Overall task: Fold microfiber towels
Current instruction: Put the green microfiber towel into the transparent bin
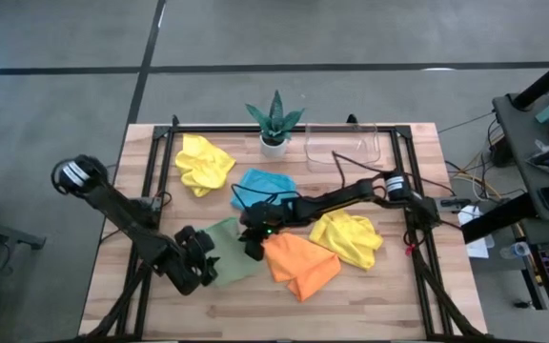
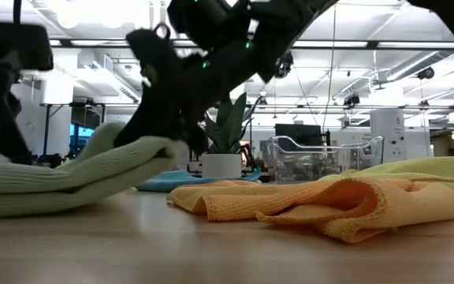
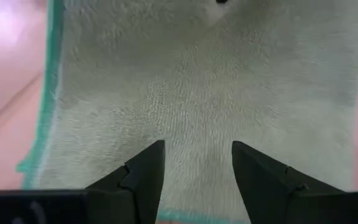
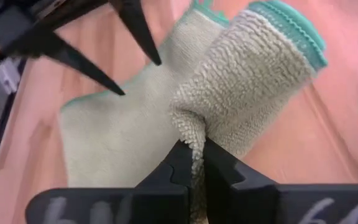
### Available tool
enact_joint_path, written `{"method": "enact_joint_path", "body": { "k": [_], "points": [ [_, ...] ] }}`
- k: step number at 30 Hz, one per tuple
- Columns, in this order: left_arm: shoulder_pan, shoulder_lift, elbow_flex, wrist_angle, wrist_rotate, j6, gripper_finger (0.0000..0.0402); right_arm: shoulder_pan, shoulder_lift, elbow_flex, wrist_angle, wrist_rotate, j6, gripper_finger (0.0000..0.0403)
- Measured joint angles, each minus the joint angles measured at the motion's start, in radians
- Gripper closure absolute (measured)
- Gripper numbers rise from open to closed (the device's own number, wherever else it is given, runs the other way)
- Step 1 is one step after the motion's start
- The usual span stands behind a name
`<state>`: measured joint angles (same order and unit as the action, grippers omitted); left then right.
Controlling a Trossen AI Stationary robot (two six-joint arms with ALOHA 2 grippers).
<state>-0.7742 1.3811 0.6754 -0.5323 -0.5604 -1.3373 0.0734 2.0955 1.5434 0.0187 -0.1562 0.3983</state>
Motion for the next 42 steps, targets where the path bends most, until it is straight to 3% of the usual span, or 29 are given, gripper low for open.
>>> {"method": "enact_joint_path", "body": {
  "k": [9,11,17,21,31,38,42],
  "points": [
    [-0.001,-0.181,0.000,0.001,-0.157,0.124,0.0230,0.000,-0.142,-0.004,-0.149,0.002,-0.106,0.0394],
    [-0.002,-0.211,0.000,0.001,-0.241,0.165,0.0230,-0.003,-0.182,-0.006,-0.193,0.002,-0.118,0.0394],
    [0.002,-0.246,-0.023,0.000,-0.641,0.224,0.0230,-0.016,-0.323,-0.008,-0.332,0.037,-0.163,0.0394],
    [0.002,-0.239,-0.029,0.001,-0.773,0.246,0.0230,-0.034,-0.422,-0.008,-0.420,0.119,-0.183,0.0394],
    [0.002,-0.217,-0.029,0.009,-0.777,0.249,0.0230,-0.169,-0.655,-0.007,-0.570,0.167,-0.183,0.0394],
    [0.002,-0.217,-0.029,0.009,-0.777,0.271,0.0230,-0.358,-0.766,-0.002,-0.770,0.195,-0.340,0.0394],
    [0.005,-0.217,-0.029,0.009,-0.781,0.272,0.0230,-0.468,-0.799,-0.003,-0.812,0.200,-0.331,0.0394]
  ]
}}
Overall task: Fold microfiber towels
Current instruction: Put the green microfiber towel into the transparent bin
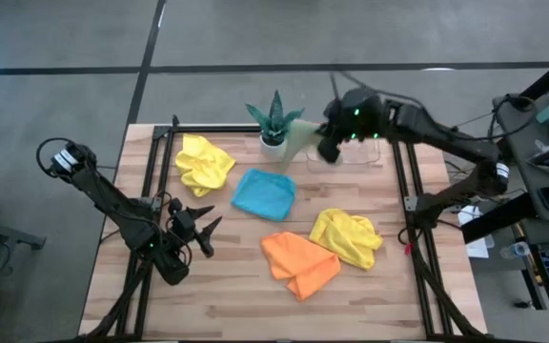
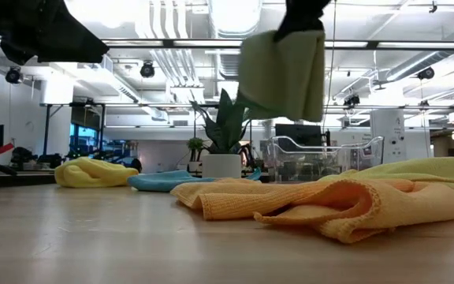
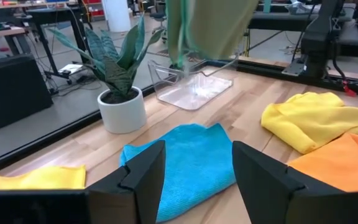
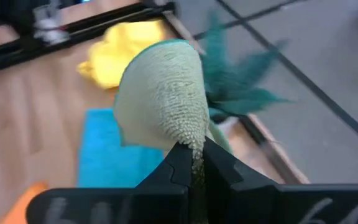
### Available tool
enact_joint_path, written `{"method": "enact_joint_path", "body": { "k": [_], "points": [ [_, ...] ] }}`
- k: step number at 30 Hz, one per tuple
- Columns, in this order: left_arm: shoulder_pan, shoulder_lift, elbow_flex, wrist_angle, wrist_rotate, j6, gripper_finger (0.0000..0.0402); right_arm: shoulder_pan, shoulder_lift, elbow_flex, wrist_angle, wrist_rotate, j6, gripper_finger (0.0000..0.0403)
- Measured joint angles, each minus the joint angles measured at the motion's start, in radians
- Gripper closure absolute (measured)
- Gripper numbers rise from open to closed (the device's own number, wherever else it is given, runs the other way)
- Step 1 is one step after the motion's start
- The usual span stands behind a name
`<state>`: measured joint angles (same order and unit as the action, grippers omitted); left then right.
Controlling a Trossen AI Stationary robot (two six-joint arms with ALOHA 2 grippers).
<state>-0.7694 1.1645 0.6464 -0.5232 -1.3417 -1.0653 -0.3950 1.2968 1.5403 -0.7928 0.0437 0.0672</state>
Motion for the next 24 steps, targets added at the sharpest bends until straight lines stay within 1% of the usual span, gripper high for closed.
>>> {"method": "enact_joint_path", "body": {
  "k": [2,4,6,10,14,16,18,20,24],
  "points": [
    [0.002,0.000,0.000,0.000,0.000,0.000,0.0230,-0.040,-0.002,-0.002,-0.013,-0.037,0.023,0.0394],
    [0.002,0.000,0.000,0.000,0.000,0.000,0.0230,-0.059,0.003,-0.003,-0.014,-0.115,0.045,0.0394],
    [0.004,0.000,0.000,0.000,0.000,-0.001,0.0230,-0.054,0.018,-0.003,0.001,-0.197,0.064,0.0394],
    [0.004,0.000,0.009,0.001,0.000,-0.001,0.0230,0.000,0.079,-0.005,0.059,-0.314,0.091,0.0394],
    [0.004,-0.008,0.035,0.002,0.000,0.012,0.0230,0.080,0.144,-0.005,0.171,-0.427,0.107,0.0394],
    [0.004,-0.024,0.057,0.001,0.001,0.039,0.0230,0.123,0.180,-0.005,0.233,-0.466,0.122,0.0394],
    [0.004,-0.046,0.092,0.002,0.005,0.093,0.0230,0.163,0.216,-0.005,0.288,-0.491,0.129,0.0394],
    [0.003,-0.068,0.135,0.003,0.013,0.175,0.0230,0.205,0.254,-0.004,0.343,-0.494,0.150,0.0394],
    [0.002,-0.117,0.225,0.026,0.015,0.376,0.0230,0.283,0.335,0.012,0.440,-0.497,0.165,0.0394]
  ]
}}
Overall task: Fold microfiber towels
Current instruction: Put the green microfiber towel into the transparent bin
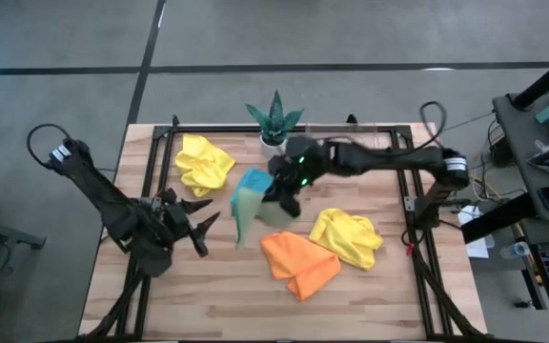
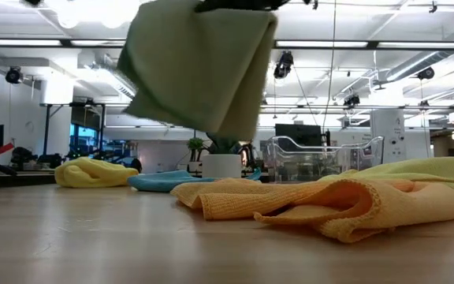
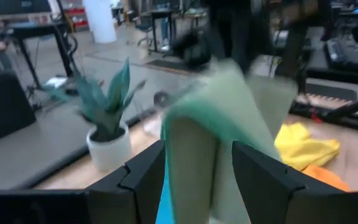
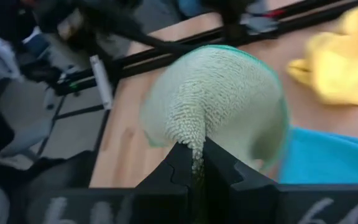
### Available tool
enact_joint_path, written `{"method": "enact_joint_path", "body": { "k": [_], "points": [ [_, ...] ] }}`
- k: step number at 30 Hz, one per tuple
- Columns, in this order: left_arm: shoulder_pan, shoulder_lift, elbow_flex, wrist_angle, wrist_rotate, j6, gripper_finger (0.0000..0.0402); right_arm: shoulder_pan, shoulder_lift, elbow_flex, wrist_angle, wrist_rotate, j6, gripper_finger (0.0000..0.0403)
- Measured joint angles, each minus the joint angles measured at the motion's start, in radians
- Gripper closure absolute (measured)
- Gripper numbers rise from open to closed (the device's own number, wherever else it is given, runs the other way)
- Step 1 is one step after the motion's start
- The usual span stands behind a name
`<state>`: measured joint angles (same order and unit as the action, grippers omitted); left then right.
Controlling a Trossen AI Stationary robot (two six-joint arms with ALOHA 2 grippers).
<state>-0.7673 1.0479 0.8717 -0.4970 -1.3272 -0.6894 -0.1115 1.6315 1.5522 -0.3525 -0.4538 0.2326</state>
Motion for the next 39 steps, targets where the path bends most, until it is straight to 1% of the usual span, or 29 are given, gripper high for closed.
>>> {"method": "enact_joint_path", "body": {
  "k": [3,8,11,15,21,25,28,34,37,39],
  "points": [
    [0.000,-0.025,0.056,0.005,0.000,0.127,0.0230,0.051,0.064,0.025,0.040,-0.005,0.006,0.0394],
    [0.000,-0.061,0.115,0.022,-0.006,0.268,0.0230,0.121,0.161,0.103,0.119,-0.090,0.022,0.0394],
    [0.000,-0.077,0.121,0.018,-0.017,0.306,0.0230,0.153,0.218,0.176,0.133,-0.131,0.030,0.0394],
    [0.000,-0.089,0.120,0.018,-0.018,0.312,0.0230,0.190,0.294,0.273,0.157,-0.152,0.030,0.0394],
    [0.000,-0.083,0.118,0.018,-0.018,0.330,0.0230,0.230,0.446,0.413,0.149,-0.160,0.051,0.0394],
    [0.000,-0.079,0.116,0.017,-0.017,0.331,0.0230,0.233,0.553,0.482,0.125,-0.156,0.059,0.0394],
    [0.000,-0.080,0.115,0.016,-0.015,0.333,0.0230,0.223,0.609,0.526,0.100,-0.156,0.044,0.0394],
    [0.000,-0.081,0.113,0.017,-0.022,0.340,0.0230,0.169,0.656,0.606,0.064,-0.149,-0.019,0.0394],
    [0.000,-0.081,0.112,0.017,-0.022,0.340,0.0230,0.137,0.661,0.621,0.062,-0.147,-0.086,0.0394],
    [0.000,-0.081,0.111,0.017,-0.022,0.340,0.0230,0.123,0.666,0.618,0.062,-0.111,-0.123,0.0394]
  ]
}}
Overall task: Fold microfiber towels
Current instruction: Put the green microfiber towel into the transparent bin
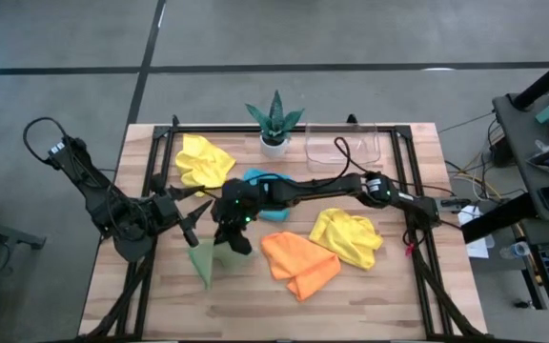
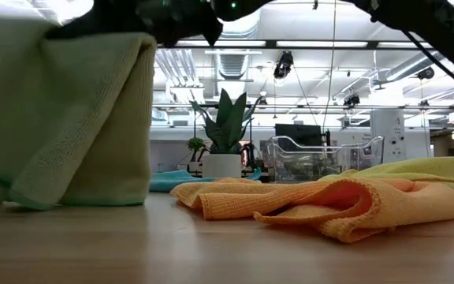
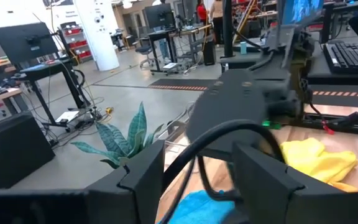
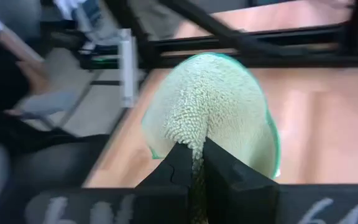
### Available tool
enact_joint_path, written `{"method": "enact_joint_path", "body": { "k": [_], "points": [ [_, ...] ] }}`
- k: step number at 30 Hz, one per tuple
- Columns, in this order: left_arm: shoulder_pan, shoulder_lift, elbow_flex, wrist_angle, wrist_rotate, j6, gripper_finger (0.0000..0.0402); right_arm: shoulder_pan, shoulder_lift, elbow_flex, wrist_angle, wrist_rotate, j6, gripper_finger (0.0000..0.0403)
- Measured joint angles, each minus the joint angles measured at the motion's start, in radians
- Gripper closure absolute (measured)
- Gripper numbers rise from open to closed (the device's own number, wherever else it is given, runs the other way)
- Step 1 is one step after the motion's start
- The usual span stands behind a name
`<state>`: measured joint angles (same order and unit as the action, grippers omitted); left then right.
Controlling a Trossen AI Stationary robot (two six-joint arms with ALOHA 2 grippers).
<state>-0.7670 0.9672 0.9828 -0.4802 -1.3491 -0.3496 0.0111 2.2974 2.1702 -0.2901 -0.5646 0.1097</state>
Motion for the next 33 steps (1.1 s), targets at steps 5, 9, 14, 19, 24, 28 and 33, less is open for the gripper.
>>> {"method": "enact_joint_path", "body": {
  "k": [5,9,14,19,24,28,33],
  "points": [
    [0.000,0.000,-0.007,0.000,0.008,0.000,0.0230,-0.029,0.024,-0.004,-0.003,0.045,-0.011,0.0365],
    [0.000,0.000,-0.009,0.000,0.008,-0.001,0.0230,-0.052,0.023,-0.004,0.002,0.075,-0.041,0.0321],
    [0.000,0.000,-0.009,0.000,0.008,-0.001,0.0230,-0.107,0.007,-0.004,-0.080,0.123,-0.092,0.0288],
    [0.000,0.005,-0.016,0.002,0.008,-0.009,0.0230,-0.157,-0.035,0.002,-0.215,0.120,-0.138,0.0285],
    [0.000,0.011,-0.035,0.001,0.011,-0.040,0.0230,-0.155,-0.093,-0.017,-0.324,0.125,-0.233,0.0294],
    [0.000,0.023,-0.047,0.001,0.037,-0.100,0.0230,-0.121,-0.161,-0.065,-0.356,0.130,-0.269,0.0308],
    [0.001,0.040,-0.059,0.001,0.142,-0.179,0.0230,-0.076,-0.254,-0.199,-0.359,0.206,-0.294,0.0312]
  ]
}}
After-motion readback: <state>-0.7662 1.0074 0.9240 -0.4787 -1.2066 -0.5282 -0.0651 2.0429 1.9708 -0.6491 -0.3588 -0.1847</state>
